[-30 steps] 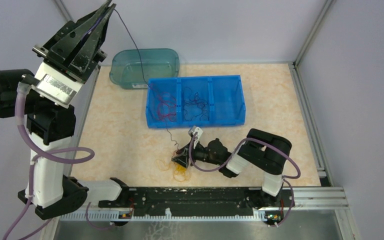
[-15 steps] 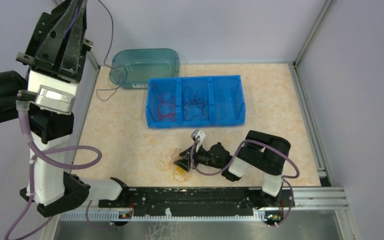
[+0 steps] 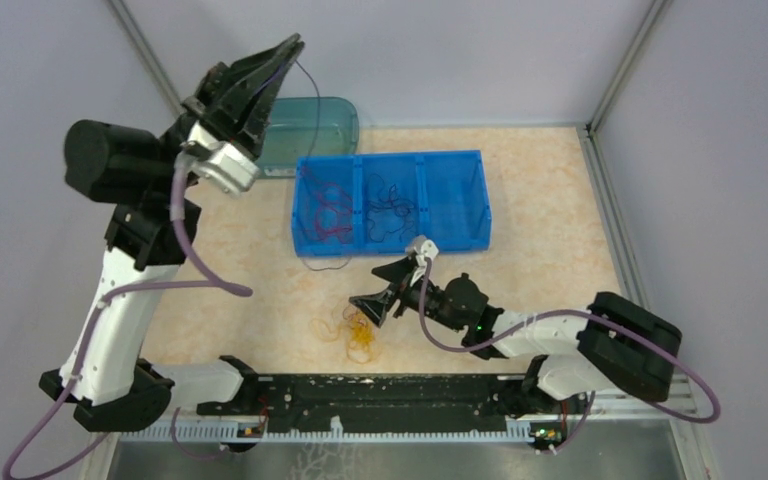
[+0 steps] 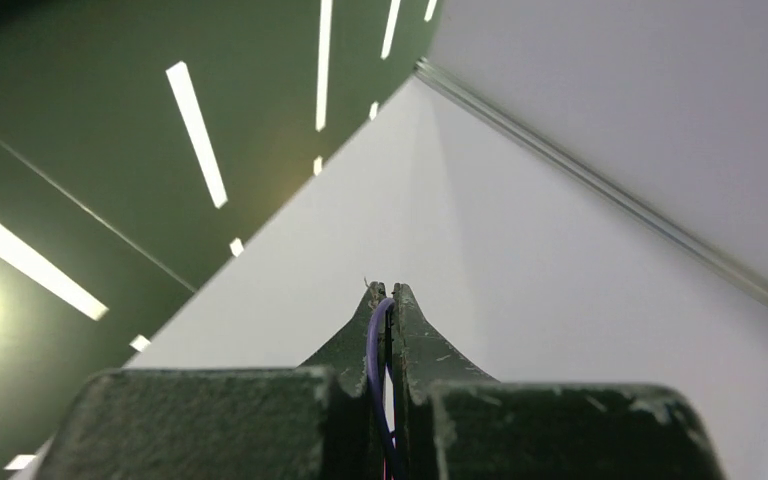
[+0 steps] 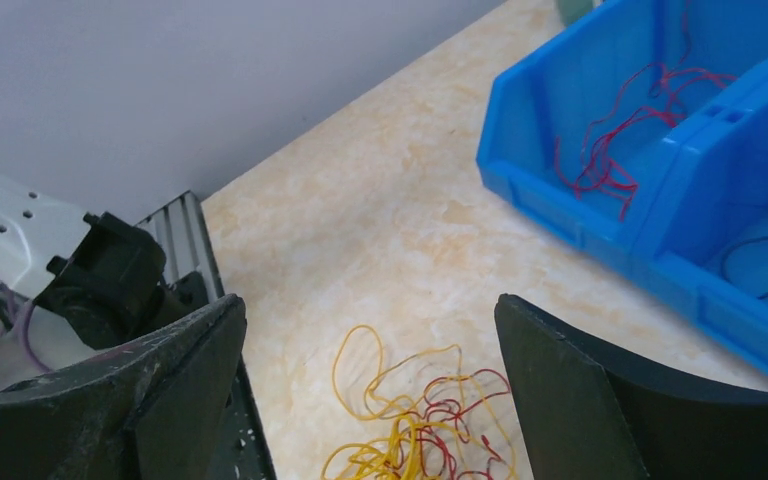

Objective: Untangle the cables

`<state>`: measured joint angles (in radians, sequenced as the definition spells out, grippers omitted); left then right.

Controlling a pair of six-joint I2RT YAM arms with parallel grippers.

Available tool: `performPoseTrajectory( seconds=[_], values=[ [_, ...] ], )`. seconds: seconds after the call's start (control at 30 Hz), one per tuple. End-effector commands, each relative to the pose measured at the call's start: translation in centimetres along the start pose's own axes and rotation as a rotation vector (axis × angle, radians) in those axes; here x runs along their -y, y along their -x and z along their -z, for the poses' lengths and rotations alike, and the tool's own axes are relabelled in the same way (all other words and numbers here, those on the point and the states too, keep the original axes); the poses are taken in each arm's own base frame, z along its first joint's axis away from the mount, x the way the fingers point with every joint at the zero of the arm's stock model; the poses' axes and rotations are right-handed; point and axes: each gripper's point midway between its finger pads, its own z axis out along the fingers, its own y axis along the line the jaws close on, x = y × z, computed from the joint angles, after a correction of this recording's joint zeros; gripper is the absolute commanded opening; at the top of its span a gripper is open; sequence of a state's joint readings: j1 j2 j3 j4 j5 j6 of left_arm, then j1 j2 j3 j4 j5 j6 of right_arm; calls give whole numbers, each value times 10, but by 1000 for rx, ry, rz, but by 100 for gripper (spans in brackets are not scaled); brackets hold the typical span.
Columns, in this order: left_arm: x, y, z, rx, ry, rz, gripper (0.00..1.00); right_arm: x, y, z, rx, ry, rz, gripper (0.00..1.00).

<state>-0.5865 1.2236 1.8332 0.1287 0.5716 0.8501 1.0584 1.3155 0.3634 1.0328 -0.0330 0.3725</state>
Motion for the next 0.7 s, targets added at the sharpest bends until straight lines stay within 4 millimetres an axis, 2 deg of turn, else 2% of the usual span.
performPoseTrajectory(
  seconds=[0.0,0.13,0.27,0.47,0.67],
  values=[
    [27,-20,2,-37,-46,58,0,18,34,8,63,-147,52,96],
    [52,-46,-3,-89,-58,144,0,50,44,30,87,-342,54,96],
    [84,-88,-9,-188,-46,241,0,79,47,53,84,-525,72,95],
    [115,-135,-17,-262,-33,272,0,88,55,71,129,-586,79,95],
    [143,-170,-24,-308,-52,273,0,93,57,81,144,-617,98,95]
  ],
)
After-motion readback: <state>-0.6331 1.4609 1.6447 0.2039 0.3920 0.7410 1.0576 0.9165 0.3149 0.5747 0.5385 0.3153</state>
